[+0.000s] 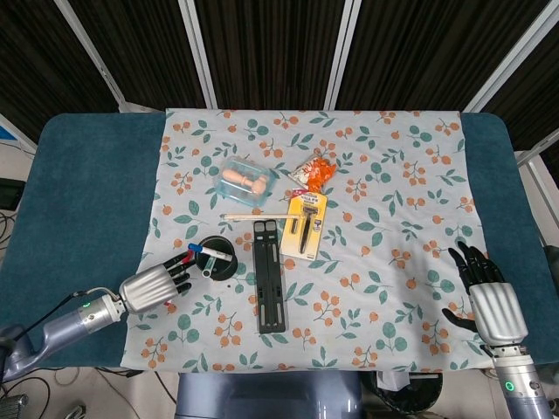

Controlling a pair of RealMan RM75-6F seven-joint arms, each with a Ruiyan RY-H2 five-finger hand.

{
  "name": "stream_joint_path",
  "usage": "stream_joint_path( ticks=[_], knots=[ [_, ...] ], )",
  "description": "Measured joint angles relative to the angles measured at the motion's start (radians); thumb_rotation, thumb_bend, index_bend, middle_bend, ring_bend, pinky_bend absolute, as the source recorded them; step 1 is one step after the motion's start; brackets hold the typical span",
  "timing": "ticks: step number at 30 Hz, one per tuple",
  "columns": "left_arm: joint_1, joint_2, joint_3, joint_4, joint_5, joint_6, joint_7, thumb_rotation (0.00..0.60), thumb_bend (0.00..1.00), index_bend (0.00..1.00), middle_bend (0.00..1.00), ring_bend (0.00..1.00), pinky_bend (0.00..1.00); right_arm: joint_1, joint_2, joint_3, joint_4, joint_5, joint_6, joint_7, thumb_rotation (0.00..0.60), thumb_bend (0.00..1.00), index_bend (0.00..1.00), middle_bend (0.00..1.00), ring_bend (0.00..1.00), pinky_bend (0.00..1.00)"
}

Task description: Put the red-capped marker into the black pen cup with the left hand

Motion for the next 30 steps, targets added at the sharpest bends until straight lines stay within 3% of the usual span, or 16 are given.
stream_joint_path(
  ticks=[13,22,30],
  knots=[
    [-0.004,-0.027,0.011,0.029,-0.02,0.011,0.001,0.6,0.21,0.41,0.38,0.08,0.12,0.0,0.001,0.0,-0.004,0.002,-0.002,0.005,0.6,0.16,0.0,0.0,0.0,0.18],
    [0.0,-0.041,0.022,0.051,-0.03,0.026,-0.013,0.6,0.24,0.54,0.53,0.14,0.14,0.0,0.001,0.0,-0.005,0.002,-0.002,0.006,0.6,0.16,0.0,0.0,0.0,0.18],
    [0.008,-0.047,0.034,0.07,-0.04,0.034,-0.022,0.6,0.28,0.58,0.57,0.17,0.14,0.0,0.002,0.0,-0.006,0.001,-0.001,0.007,0.6,0.16,0.0,0.0,0.0,0.18]
  ],
)
